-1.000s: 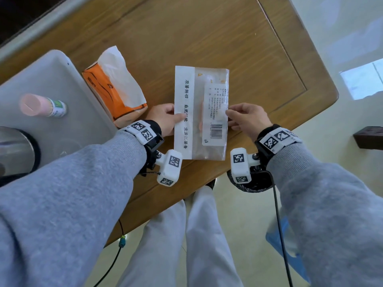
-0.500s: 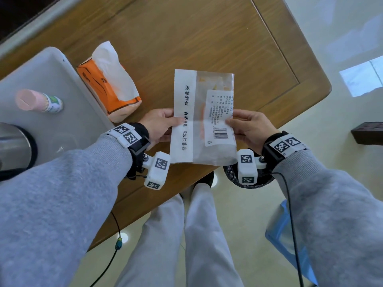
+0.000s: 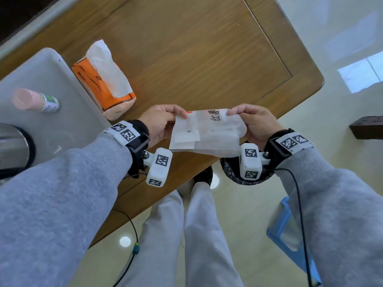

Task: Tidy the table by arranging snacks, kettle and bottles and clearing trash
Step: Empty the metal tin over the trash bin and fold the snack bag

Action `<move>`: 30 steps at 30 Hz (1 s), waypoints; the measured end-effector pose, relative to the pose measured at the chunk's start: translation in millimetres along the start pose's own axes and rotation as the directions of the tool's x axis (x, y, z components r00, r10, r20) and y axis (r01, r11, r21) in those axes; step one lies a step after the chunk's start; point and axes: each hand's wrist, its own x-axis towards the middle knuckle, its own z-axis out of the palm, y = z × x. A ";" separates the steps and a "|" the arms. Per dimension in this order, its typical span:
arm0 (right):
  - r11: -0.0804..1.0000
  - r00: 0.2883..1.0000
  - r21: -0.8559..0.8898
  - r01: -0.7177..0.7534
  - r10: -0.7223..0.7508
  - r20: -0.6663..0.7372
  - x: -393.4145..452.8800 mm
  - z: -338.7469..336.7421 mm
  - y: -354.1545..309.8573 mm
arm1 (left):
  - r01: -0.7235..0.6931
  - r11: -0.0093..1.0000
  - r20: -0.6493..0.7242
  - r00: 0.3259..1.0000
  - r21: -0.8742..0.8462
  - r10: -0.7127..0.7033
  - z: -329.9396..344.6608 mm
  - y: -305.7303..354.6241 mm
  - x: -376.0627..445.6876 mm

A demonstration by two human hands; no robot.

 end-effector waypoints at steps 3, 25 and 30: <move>1.000 1.000 0.007 0.005 -0.005 -0.002 -1.5 -5.6 0.7 | 0.022 0.998 -0.033 0.999 0.051 -0.021 5.6 8.1 5.4; 0.966 0.996 0.243 -0.089 0.093 -0.008 -12.8 -20.3 47.9 | 0.077 0.980 -0.001 0.997 0.185 -0.078 48.4 -5.1 41.4; 0.959 0.995 0.277 -0.056 0.078 -0.068 -15.8 -23.6 55.7 | 0.087 0.989 -0.011 0.996 0.121 -0.086 63.0 -8.3 45.8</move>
